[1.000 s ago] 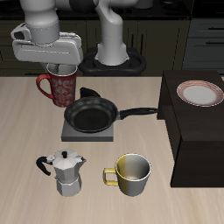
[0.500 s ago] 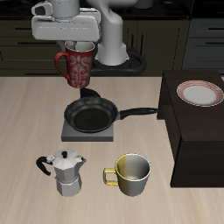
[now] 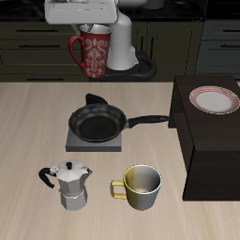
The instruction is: Place the red mug on the plate
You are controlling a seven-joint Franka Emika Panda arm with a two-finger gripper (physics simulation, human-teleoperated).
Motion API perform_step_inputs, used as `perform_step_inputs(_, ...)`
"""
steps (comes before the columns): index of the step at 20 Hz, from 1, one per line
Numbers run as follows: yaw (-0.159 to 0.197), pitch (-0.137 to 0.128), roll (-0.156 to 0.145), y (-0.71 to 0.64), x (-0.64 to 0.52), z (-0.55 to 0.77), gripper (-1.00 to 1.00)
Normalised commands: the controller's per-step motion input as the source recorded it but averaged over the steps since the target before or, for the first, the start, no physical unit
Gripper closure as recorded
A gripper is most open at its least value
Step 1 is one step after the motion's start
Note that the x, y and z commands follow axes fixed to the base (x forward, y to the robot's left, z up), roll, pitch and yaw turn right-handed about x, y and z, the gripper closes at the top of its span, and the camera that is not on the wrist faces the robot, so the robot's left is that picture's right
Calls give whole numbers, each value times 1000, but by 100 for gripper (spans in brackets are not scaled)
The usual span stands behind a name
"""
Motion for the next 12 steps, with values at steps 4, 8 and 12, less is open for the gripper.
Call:
perform_step_inputs(4, 64, -69, -52, 114, 12, 154, 100)
perform_step_inputs(8, 13, -24, 60, 464, -87, 78, 100)
perform_step_inputs(12, 15, -42, 19, 365, -86, 196, 100)
